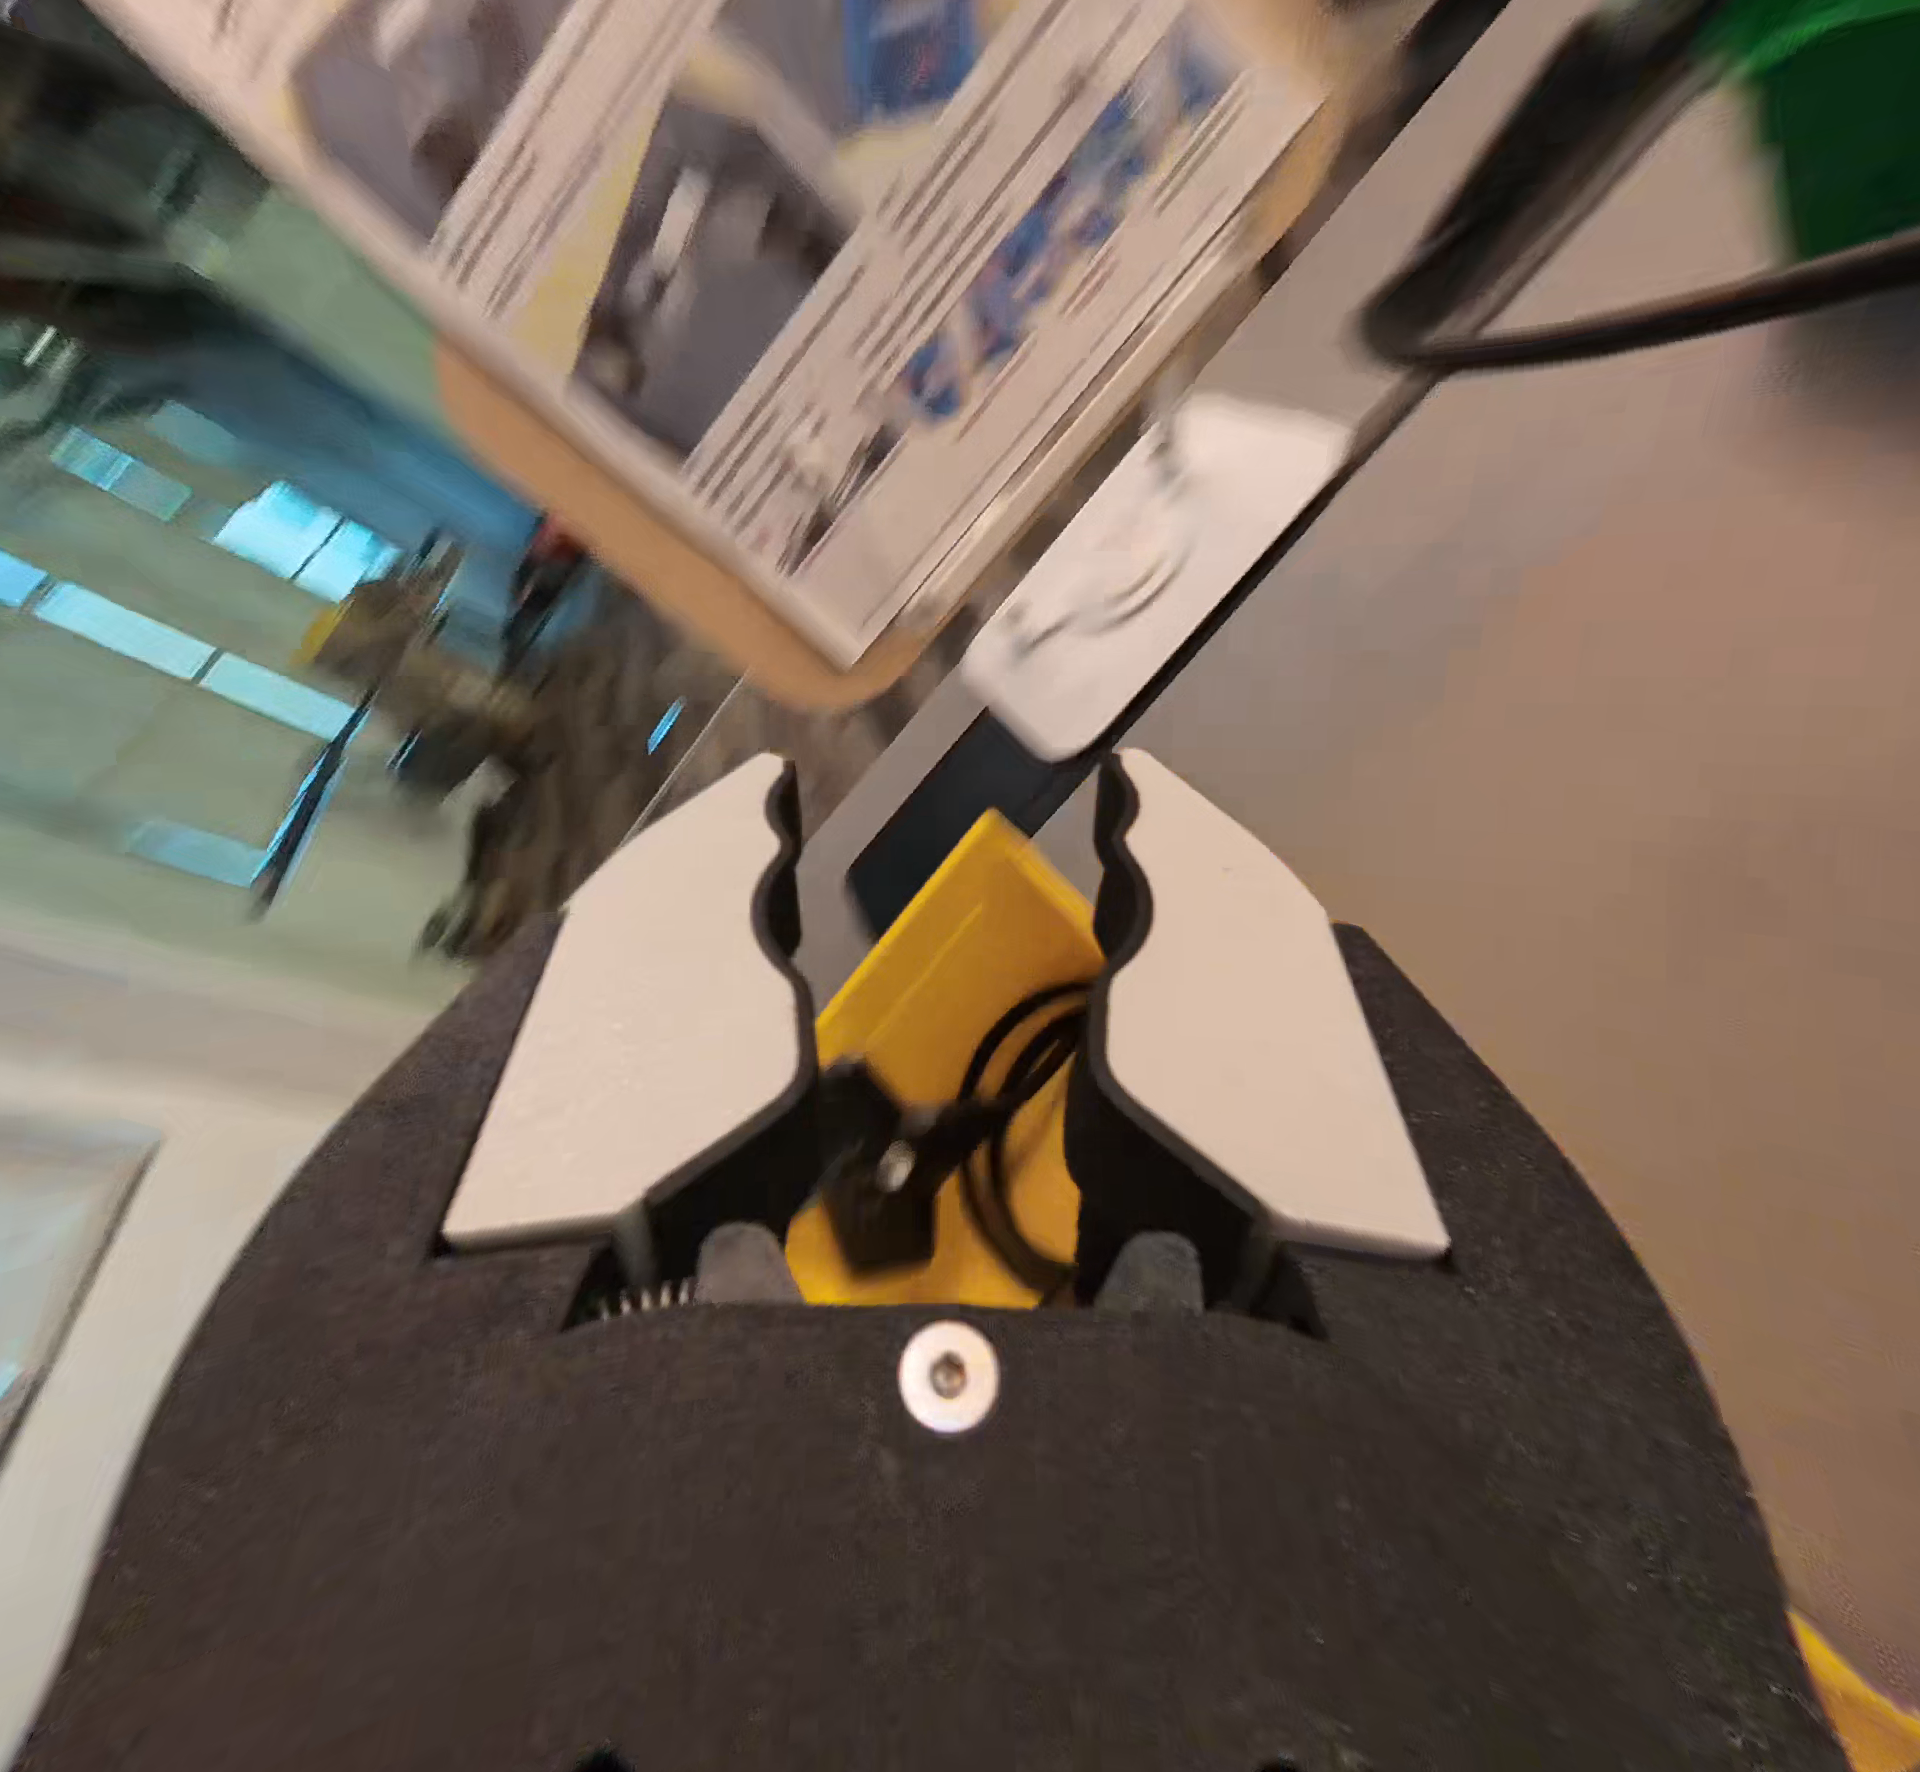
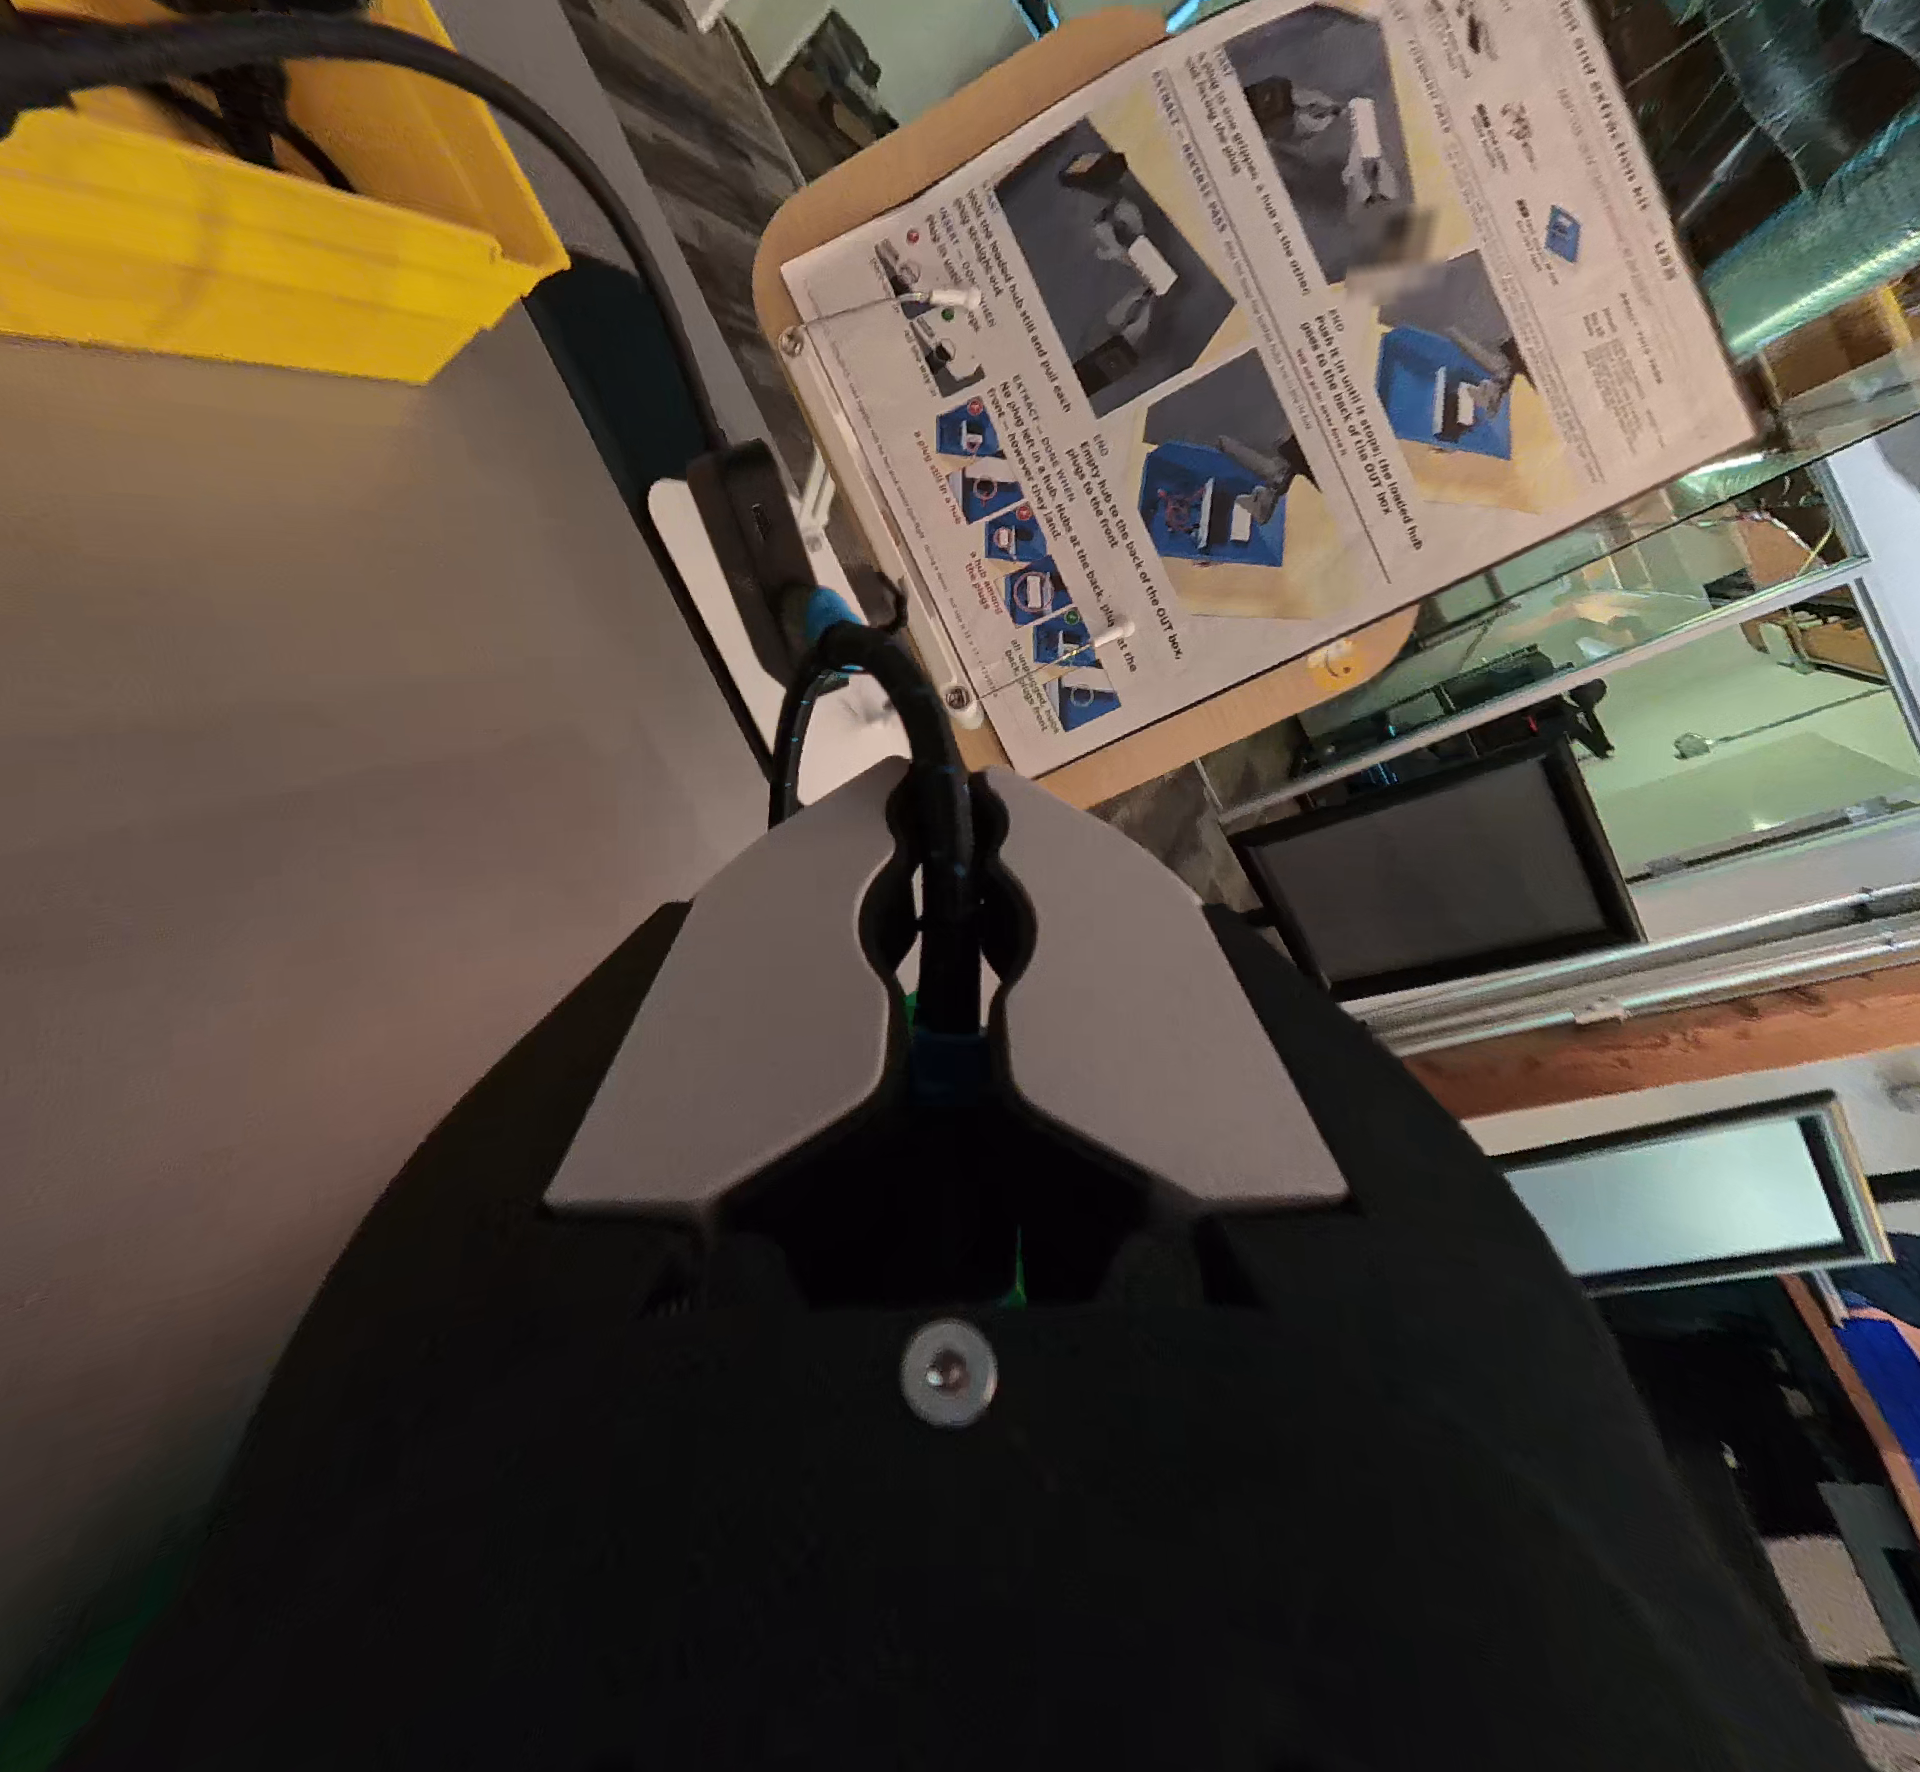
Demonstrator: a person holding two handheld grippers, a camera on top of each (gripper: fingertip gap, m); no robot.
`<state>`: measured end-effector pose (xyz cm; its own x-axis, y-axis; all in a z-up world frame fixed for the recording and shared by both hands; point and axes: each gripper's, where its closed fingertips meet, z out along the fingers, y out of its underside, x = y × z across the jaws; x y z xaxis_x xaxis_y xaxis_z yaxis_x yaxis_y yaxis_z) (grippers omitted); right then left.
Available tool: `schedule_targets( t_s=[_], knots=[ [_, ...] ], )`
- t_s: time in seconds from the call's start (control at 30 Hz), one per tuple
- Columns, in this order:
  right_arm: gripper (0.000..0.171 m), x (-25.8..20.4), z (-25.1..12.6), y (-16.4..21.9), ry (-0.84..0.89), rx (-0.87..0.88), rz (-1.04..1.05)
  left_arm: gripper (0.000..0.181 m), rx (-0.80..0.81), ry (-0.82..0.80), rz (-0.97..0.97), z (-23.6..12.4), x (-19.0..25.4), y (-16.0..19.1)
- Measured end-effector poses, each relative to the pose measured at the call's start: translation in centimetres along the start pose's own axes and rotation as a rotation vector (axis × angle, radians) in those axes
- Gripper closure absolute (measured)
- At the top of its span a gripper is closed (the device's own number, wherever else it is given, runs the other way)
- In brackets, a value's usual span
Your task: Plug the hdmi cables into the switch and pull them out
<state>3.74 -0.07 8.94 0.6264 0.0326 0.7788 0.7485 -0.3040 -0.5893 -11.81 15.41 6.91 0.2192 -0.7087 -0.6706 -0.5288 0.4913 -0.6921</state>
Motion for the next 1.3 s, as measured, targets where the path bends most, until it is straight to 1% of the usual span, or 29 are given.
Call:
schedule_targets(
  t_s=[0.03,0.1,0.17,0.27,0.43,0.53,0.6,0.63,0.67,0.77,0.8,0.87,0.93,0.97,1.0,1.07,1.2,1.3],
  knots=[
    [0.165,0.1,-0.3,-0.3,-0.005,0.023,0.012,0.128,0.070,0.051,0.012,-0.4,0.9,-1.1],
    [0.165,0.1,-0.9,-1.2,-0.018,0.080,0.015,0.127,0.150,0.095,0.056,-0.9,2.3,-2.5],
    [0.165,0.0,-1.5,-2.2,-0.034,0.131,0.023,0.120,0.182,0.128,0.104,-0.9,3.7,-3.2],
    [0.165,-1.0,-2.5,-3.7,-0.071,0.204,-0.019,0.114,0.210,0.161,0.146,-0.5,5.5,-3.7],
    [0.165,-3.1,-3.6,-6.0,-0.120,0.278,-0.087,0.118,0.361,0.275,0.127,-1.5,8.4,-6.1],
    [0.165,-4.2,-4.1,-7.0,-0.126,0.320,-0.138,0.130,0.444,0.320,0.122,-2.6,9.4,-7.2],
    [0.165,-4.5,-4.3,-7.5,-0.128,0.341,-0.147,0.151,0.490,0.345,0.132,-3.2,9.9,-7.7],
    [0.165,-4.6,-4.4,-7.7,-0.125,0.354,-0.157,0.158,0.506,0.356,0.135,-3.5,10.1,-7.8],
    [0.165,-4.7,-4.5,-7.7,-0.123,0.360,-0.162,0.166,0.513,0.364,0.136,-3.6,10.2,-7.8],
    [0.165,-4.7,-4.6,-7.9,-0.110,0.376,-0.167,0.166,0.516,0.368,0.116,-3.6,10.1,-7.9],
    [0.165,-4.7,-4.5,-7.9,-0.113,0.376,-0.162,0.165,0.511,0.362,0.114,-3.5,10.0,-7.9],
    [0.165,-4.7,-4.5,-8.0,-0.116,0.378,-0.153,0.155,0.491,0.344,0.116,-3.1,9.9,-7.7],
    [0.165,-4.8,-4.4,-8.0,-0.119,0.377,-0.153,0.154,0.476,0.344,0.135,-3.0,10.2,-7.6],
    [0.165,-4.8,-4.4,-8.0,-0.121,0.379,-0.154,0.156,0.470,0.336,0.144,-2.9,10.2,-7.5],
    [0.165,-4.9,-4.4,-8.0,-0.122,0.379,-0.156,0.162,0.462,0.320,0.154,-2.7,10.1,-7.5],
    [0.165,-4.9,-4.3,-8.0,-0.119,0.382,-0.158,0.167,0.449,0.302,0.177,-2.6,10.0,-7.4],
    [0.165,-4.9,-4.2,-8.1,-0.143,0.396,-0.111,0.167,0.456,0.247,0.211,-2.6,9.6,-7.5],
    [0.165,-5.0,-4.2,-8.0,-0.141,0.399,-0.131,0.167,0.450,0.260,0.208,-2.6,9.7,-7.4]
  ],
)
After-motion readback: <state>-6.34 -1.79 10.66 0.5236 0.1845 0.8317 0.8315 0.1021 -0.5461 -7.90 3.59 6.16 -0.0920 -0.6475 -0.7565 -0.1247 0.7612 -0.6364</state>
